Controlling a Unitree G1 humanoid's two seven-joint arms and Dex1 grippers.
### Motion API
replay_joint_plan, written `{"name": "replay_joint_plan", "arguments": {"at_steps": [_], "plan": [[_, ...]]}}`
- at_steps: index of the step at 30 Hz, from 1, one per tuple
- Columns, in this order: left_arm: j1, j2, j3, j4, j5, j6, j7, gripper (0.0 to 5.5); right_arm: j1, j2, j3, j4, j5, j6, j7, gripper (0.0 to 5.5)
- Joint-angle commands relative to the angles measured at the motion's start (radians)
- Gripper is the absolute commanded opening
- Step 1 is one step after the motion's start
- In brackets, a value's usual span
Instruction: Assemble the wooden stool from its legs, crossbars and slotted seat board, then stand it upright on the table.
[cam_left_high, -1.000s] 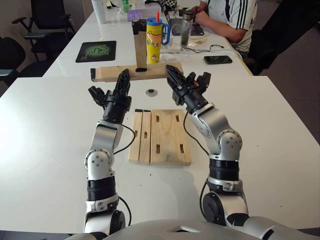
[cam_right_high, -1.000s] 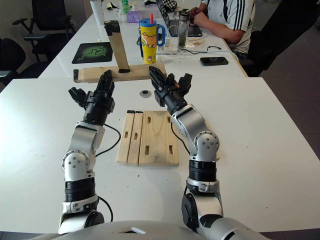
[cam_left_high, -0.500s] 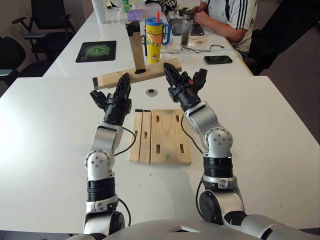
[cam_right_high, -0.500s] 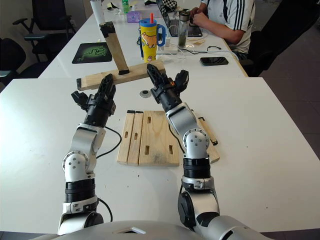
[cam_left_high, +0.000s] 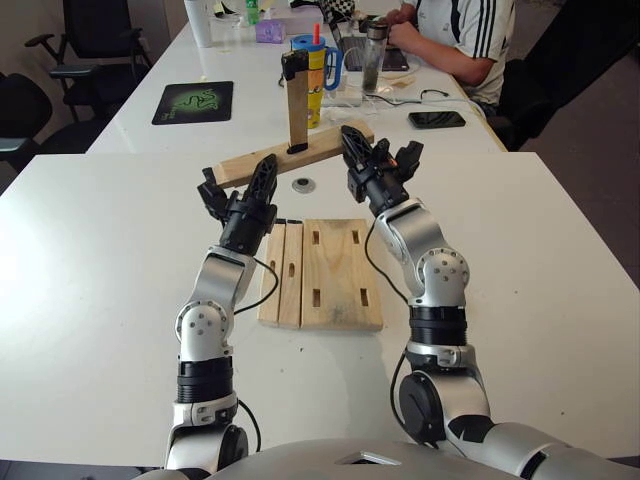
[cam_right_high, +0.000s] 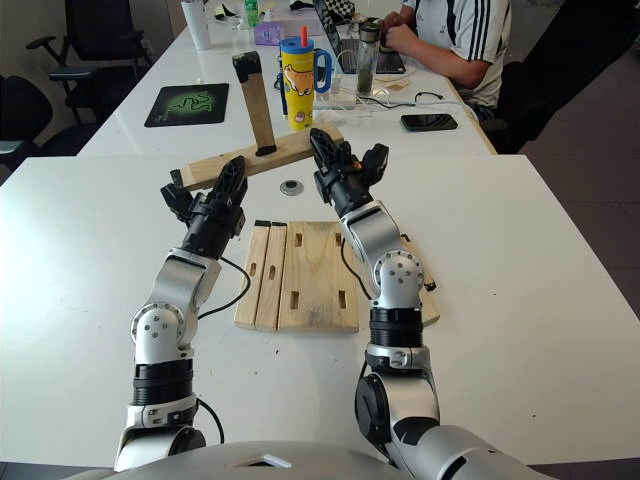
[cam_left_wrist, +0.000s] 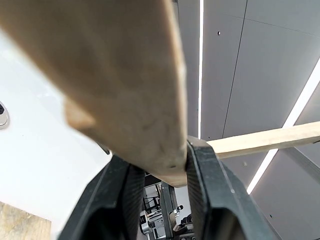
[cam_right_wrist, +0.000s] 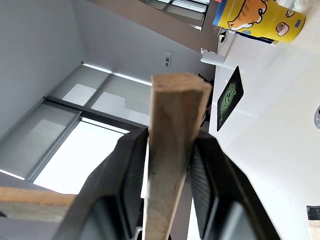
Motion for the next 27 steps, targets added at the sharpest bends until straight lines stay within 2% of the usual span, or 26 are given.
{"name": "replay_joint_plan", "arguments": {"at_steps": [1, 2, 3, 8, 11, 19, 27], "plan": [[0.012, -0.048, -0.038, -0.005, 0.020, 0.044, -0.011, 1.06, -0.103, 0.087, 0.005, 0.011, -0.010, -0.010, -0.015, 1.15], [0.013, -0.047, -0.037, -0.007, 0.020, 0.044, -0.010, 1.06, -0.104, 0.085, 0.004, 0.013, -0.013, -0.014, -0.015, 1.15], [0.014, -0.046, -0.037, -0.009, 0.020, 0.044, -0.009, 1.42, -0.105, 0.084, 0.003, 0.014, -0.015, -0.016, -0.016, 1.15], [0.011, -0.045, -0.026, -0.008, 0.027, 0.056, -0.010, 2.20, -0.108, 0.066, 0.005, 0.021, -0.046, -0.036, -0.004, 1.05], [0.005, -0.043, -0.021, -0.005, 0.036, 0.060, -0.012, 2.23, -0.112, 0.048, 0.008, 0.023, -0.087, -0.048, 0.007, 1.05], [0.021, -0.035, -0.019, -0.020, 0.069, 0.067, -0.009, 2.23, -0.111, -0.111, 0.026, -0.040, -0.386, -0.093, 0.038, 1.04], [0.050, 0.014, 0.046, -0.034, 0.099, 0.060, 0.003, 2.23, 0.048, -0.286, 0.067, -0.345, -0.608, 0.095, -0.078, 1.04]]}}
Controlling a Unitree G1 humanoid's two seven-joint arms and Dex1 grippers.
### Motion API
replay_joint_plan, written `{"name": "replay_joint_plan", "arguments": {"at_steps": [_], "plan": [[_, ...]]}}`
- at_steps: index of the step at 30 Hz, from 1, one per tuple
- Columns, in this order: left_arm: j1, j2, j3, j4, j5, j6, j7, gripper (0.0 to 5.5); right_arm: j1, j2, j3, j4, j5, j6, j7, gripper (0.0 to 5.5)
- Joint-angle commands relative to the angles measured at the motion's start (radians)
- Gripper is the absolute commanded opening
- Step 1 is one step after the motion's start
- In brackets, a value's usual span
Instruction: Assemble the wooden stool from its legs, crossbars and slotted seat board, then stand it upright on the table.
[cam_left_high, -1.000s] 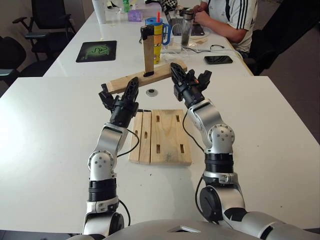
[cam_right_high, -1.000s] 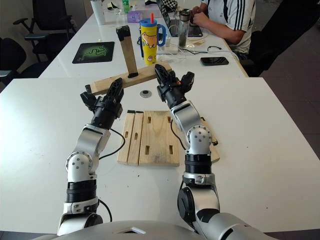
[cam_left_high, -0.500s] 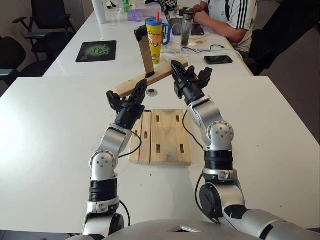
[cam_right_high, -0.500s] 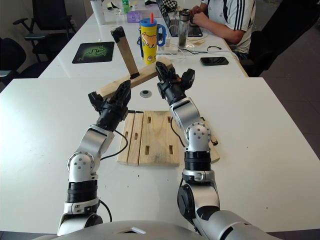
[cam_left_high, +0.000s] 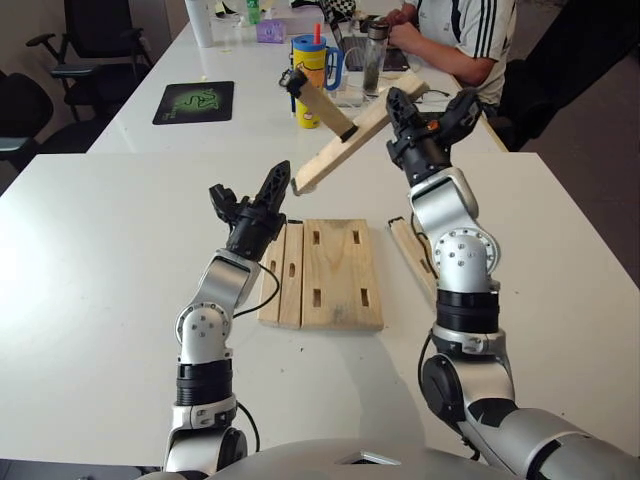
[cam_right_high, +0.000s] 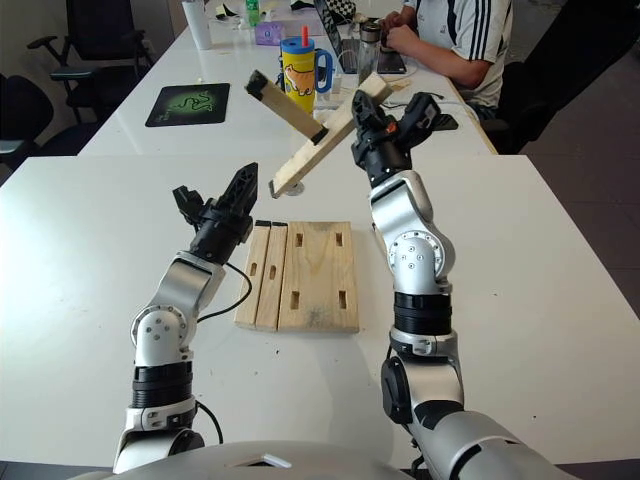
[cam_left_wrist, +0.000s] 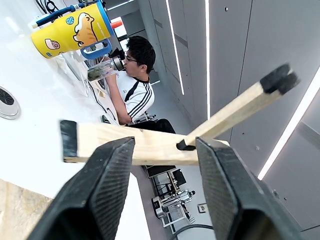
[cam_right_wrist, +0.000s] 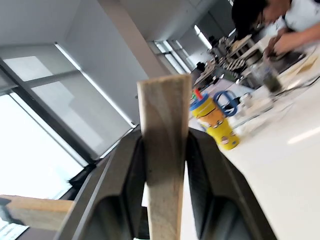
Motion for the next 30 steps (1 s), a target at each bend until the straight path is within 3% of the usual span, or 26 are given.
{"name": "replay_joint_plan", "arguments": {"at_steps": [1, 11, 21, 30], "plan": [[0.028, 0.015, 0.046, -0.013, 0.038, -0.005, 0.012, 2.23, 0.085, -0.078, 0.025, -0.146, -0.087, 0.137, -0.064, 1.04], [0.035, 0.025, 0.101, 0.013, 0.103, -0.001, 0.016, 2.23, 0.158, -0.060, 0.018, -0.139, -0.207, 0.210, -0.065, 1.04], [0.032, 0.006, 0.112, 0.019, 0.125, 0.006, 0.007, 2.23, 0.205, 0.068, 0.004, -0.050, -0.255, 0.061, 0.008, 1.04], [0.023, -0.006, 0.119, 0.024, 0.133, 0.007, 0.002, 2.23, 0.221, 0.049, 0.031, 0.061, -0.368, -0.093, 0.134, 1.04]]}}
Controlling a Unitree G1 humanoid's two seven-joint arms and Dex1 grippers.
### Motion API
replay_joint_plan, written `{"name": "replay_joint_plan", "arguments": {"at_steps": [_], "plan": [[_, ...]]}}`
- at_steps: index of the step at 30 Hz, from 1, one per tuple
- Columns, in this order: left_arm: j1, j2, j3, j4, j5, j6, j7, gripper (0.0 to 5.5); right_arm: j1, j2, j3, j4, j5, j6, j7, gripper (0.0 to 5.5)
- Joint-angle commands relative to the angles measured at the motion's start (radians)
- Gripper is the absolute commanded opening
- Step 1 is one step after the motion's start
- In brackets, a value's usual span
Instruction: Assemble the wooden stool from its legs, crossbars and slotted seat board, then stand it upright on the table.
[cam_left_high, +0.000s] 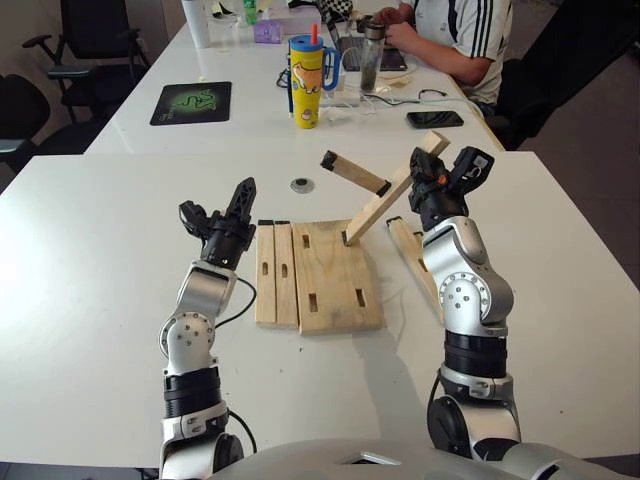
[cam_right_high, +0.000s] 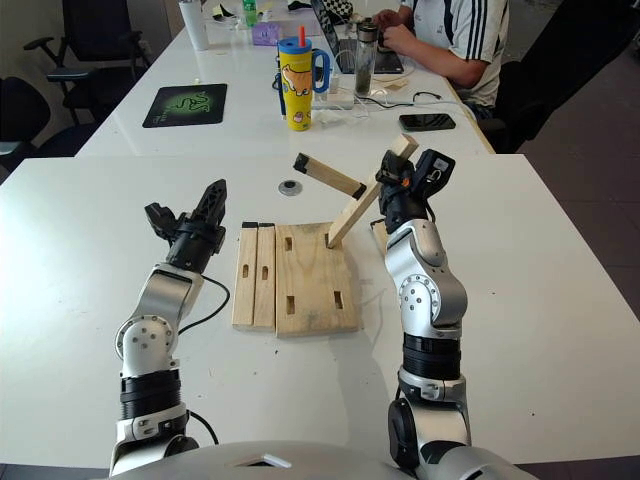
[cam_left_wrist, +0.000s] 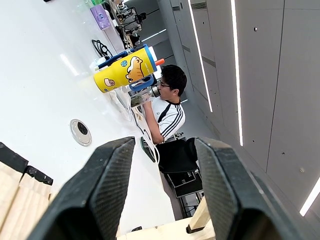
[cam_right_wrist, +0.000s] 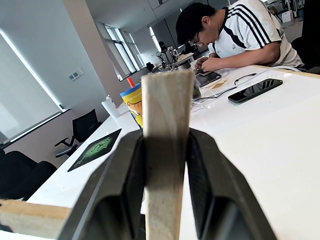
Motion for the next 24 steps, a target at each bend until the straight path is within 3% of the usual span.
{"name": "replay_joint_plan", "arguments": {"at_steps": [1, 7, 15, 24], "plan": [[-0.011, -0.007, 0.004, 0.012, 0.011, 0.004, -0.004, 2.23, 0.031, -0.013, 0.030, 0.085, -0.076, -0.081, 0.084, 1.04], [-0.025, -0.008, 0.006, 0.025, 0.016, 0.004, -0.010, 2.23, 0.037, -0.028, 0.058, 0.162, -0.170, -0.206, 0.149, 1.04], [-0.039, -0.006, 0.010, 0.039, 0.023, 0.008, -0.018, 2.23, 0.089, -0.036, 0.069, 0.284, -0.350, -0.392, 0.094, 1.04], [-0.036, -0.008, 0.015, 0.025, 0.024, 0.019, -0.014, 2.23, 0.107, 0.000, 0.113, 0.223, -0.329, -0.311, 0.122, 1.04]]}}
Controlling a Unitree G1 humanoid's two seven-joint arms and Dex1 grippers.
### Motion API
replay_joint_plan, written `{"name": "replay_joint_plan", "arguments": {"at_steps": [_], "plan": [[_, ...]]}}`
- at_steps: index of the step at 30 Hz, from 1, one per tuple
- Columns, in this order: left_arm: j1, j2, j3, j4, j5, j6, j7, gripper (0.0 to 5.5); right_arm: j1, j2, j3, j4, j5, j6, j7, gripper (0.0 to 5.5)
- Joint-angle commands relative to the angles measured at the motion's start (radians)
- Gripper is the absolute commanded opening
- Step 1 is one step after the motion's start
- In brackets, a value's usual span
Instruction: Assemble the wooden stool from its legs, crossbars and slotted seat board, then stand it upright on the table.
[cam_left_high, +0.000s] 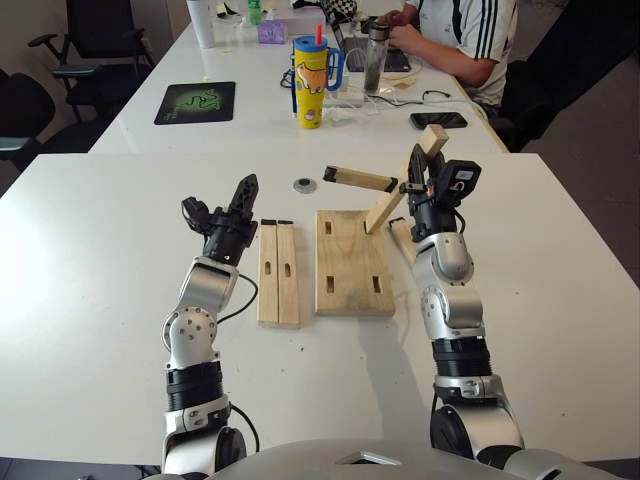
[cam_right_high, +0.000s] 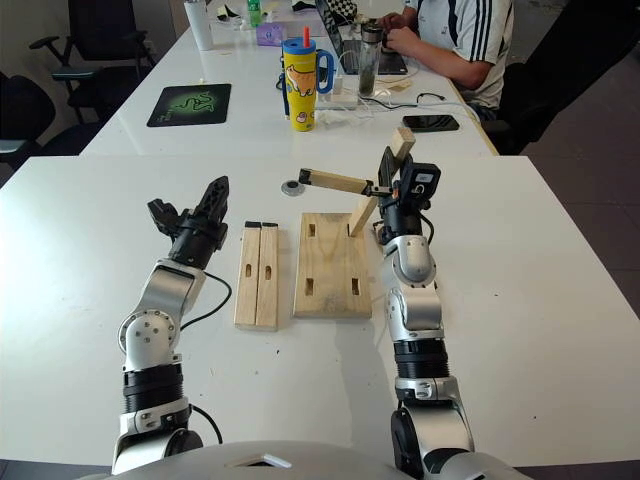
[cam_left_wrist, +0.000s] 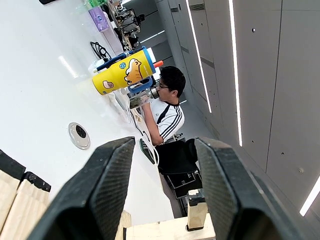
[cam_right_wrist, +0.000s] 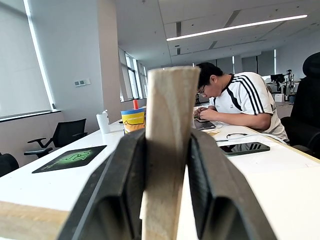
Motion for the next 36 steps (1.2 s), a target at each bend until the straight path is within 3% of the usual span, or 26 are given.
{"name": "replay_joint_plan", "arguments": {"at_steps": [1, 12, 20, 28, 31, 36], "plan": [[-0.001, -0.003, 0.001, -0.010, 0.007, 0.011, 0.005, 2.23, 0.057, 0.012, 0.027, -0.004, -0.028, 0.132, -0.012, 1.04], [0.036, 0.003, 0.003, -0.074, -0.009, 0.057, 0.054, 2.23, 0.159, 0.041, 0.121, -0.115, -0.186, 0.176, -0.073, 1.04], [0.014, 0.045, 0.009, -0.120, -0.065, 0.151, 0.135, 2.23, 0.294, 0.187, 0.010, -0.210, -0.099, 0.202, -0.208, 1.04], [0.009, 0.067, 0.012, -0.121, -0.075, 0.182, 0.165, 2.23, 0.296, 0.151, 0.092, -0.241, -0.148, 0.318, -0.247, 1.04], [0.038, 0.092, -0.042, -0.120, -0.018, 0.230, 0.174, 2.23, 0.285, 0.139, 0.085, -0.237, -0.131, 0.341, -0.233, 1.04], [0.116, 0.195, -0.231, -0.163, 0.153, 0.346, 0.128, 2.23, 0.204, 0.119, 0.056, -0.233, -0.104, 0.397, -0.209, 1.04]]}}
